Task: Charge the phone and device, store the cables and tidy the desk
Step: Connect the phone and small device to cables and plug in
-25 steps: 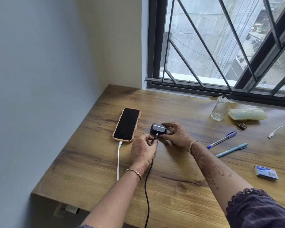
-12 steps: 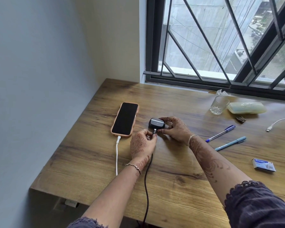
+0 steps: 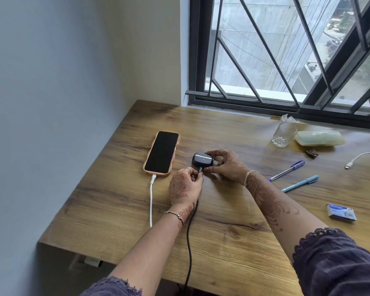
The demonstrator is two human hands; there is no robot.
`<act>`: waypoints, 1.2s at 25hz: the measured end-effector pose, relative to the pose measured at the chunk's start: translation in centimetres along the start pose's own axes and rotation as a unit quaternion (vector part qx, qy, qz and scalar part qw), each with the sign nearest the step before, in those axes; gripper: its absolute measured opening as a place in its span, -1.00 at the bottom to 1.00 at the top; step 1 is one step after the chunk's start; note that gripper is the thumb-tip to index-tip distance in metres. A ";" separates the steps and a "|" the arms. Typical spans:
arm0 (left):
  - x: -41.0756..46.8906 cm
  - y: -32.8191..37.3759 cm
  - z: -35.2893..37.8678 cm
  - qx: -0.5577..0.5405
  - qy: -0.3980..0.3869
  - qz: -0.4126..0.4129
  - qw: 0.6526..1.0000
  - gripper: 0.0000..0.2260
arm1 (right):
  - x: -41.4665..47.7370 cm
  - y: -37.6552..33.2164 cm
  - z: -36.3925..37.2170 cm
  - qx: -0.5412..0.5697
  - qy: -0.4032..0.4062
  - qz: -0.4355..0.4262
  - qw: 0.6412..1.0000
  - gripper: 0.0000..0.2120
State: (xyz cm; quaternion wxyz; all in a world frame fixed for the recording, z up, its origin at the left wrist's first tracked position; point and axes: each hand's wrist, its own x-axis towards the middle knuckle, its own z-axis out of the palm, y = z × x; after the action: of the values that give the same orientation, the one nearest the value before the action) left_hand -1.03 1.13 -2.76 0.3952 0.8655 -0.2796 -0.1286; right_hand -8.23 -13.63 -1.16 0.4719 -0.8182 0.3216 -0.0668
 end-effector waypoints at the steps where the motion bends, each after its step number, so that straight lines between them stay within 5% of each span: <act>1: 0.0 0.0 0.0 0.000 0.001 0.002 1.000 -0.86 | 0.1 0.2 0.0 0.008 0.001 0.002 1.000 -0.46; 26: 0.4 -0.2 0.1 -0.004 0.026 0.040 0.999 -0.84 | -0.5 -0.1 0.8 -0.043 0.026 -0.024 0.998 -0.48; 30: 0.5 -0.3 0.0 0.000 0.025 0.037 0.999 -0.84 | -0.8 0.1 0.8 -0.084 0.032 -0.018 0.996 -0.28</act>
State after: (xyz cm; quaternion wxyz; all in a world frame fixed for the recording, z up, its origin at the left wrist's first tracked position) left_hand -0.48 1.03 -2.98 0.4061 0.8578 -0.3012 -0.0923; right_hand -8.53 -12.63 -1.57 0.3900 -0.8579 0.3261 -0.0743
